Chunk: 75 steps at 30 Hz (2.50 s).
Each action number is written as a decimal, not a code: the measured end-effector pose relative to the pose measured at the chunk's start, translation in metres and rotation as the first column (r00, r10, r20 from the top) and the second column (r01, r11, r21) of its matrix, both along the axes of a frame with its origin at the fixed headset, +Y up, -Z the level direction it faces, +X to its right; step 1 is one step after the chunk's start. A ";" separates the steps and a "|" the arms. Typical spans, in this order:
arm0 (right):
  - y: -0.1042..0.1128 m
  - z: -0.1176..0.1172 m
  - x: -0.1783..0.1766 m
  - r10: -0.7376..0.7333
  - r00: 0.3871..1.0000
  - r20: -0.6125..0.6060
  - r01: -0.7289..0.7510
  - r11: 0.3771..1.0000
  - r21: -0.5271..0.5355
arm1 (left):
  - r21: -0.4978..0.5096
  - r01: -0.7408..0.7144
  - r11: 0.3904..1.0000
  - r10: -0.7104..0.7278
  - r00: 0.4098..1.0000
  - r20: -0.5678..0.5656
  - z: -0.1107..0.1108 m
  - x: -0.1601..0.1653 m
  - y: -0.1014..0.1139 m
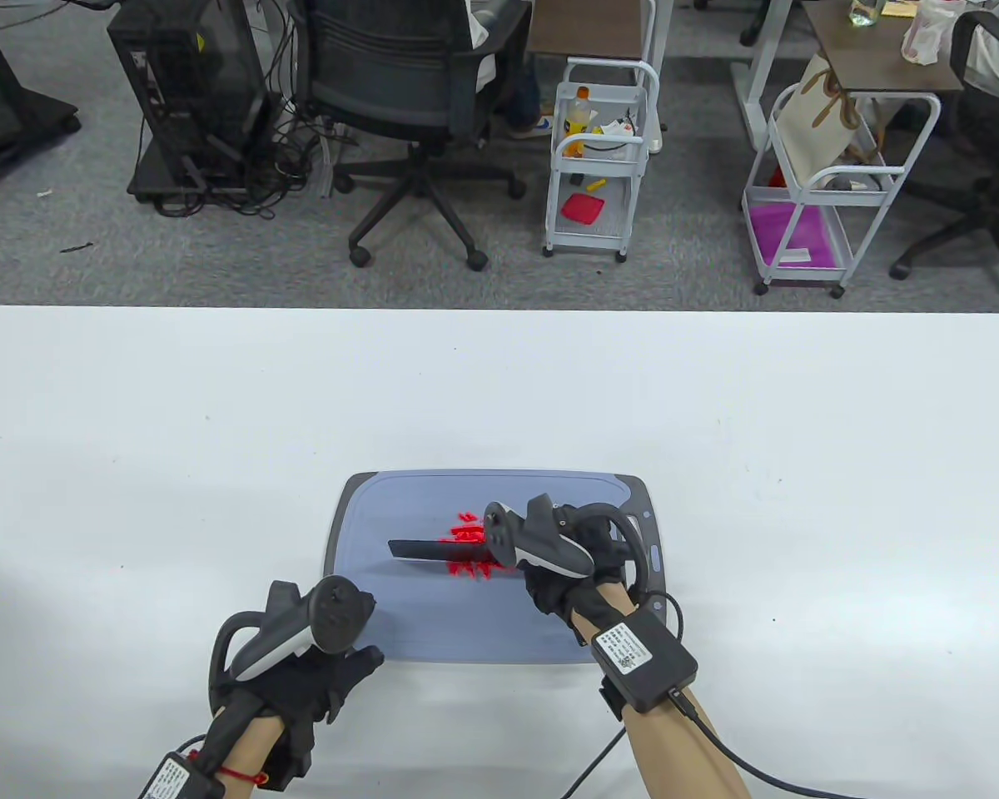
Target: Chop plasticine discs into granules with repetitive downward strikes
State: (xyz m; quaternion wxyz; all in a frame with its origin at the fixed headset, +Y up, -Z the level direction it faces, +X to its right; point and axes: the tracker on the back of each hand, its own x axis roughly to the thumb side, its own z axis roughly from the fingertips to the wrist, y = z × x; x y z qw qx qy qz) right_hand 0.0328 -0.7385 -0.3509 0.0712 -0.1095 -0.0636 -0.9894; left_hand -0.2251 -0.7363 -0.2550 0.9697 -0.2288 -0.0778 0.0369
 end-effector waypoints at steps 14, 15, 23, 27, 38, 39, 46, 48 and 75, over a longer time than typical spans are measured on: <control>0.013 0.000 0.002 -0.119 0.993 0.005 0.119 0.993 0.021 | -0.008 -0.007 1.000 0.007 1.000 0.007 0.002 0.001 0.000; 0.016 0.000 0.004 -0.143 0.990 0.009 0.143 0.990 0.022 | -0.003 -0.008 1.000 0.008 1.000 0.003 0.001 0.000 0.001; 0.014 0.008 0.003 -0.020 1.000 -0.015 0.019 0.999 -0.029 | 0.004 -0.002 1.000 0.002 1.000 -0.006 0.001 -0.001 0.001; 0.007 0.007 -0.004 0.052 0.998 -0.023 -0.052 0.999 -0.002 | 0.001 -0.002 1.000 0.002 1.000 -0.006 0.000 0.000 0.001; 0.003 0.001 0.004 0.046 0.998 0.037 -0.043 0.995 -0.086 | -0.008 -0.008 1.000 0.008 1.000 -0.016 0.000 -0.002 0.001; 0.001 0.006 -0.002 -0.010 1.000 0.004 0.010 0.999 -0.030 | -0.003 -0.009 1.000 0.009 1.000 -0.016 0.000 -0.003 0.002; 0.011 0.008 -0.015 -0.033 0.996 -0.079 0.039 0.996 0.077 | -0.016 0.000 1.000 0.000 1.000 -0.010 -0.001 -0.004 -0.001; 0.022 0.014 -0.008 -0.090 0.993 -0.079 0.095 0.994 0.059 | -0.011 -0.006 1.000 0.006 1.000 -0.028 -0.004 -0.006 -0.001; 0.035 0.003 0.057 -0.304 0.903 0.302 0.344 0.935 -0.087 | -0.005 0.001 1.000 -0.001 1.000 -0.006 -0.002 -0.003 -0.003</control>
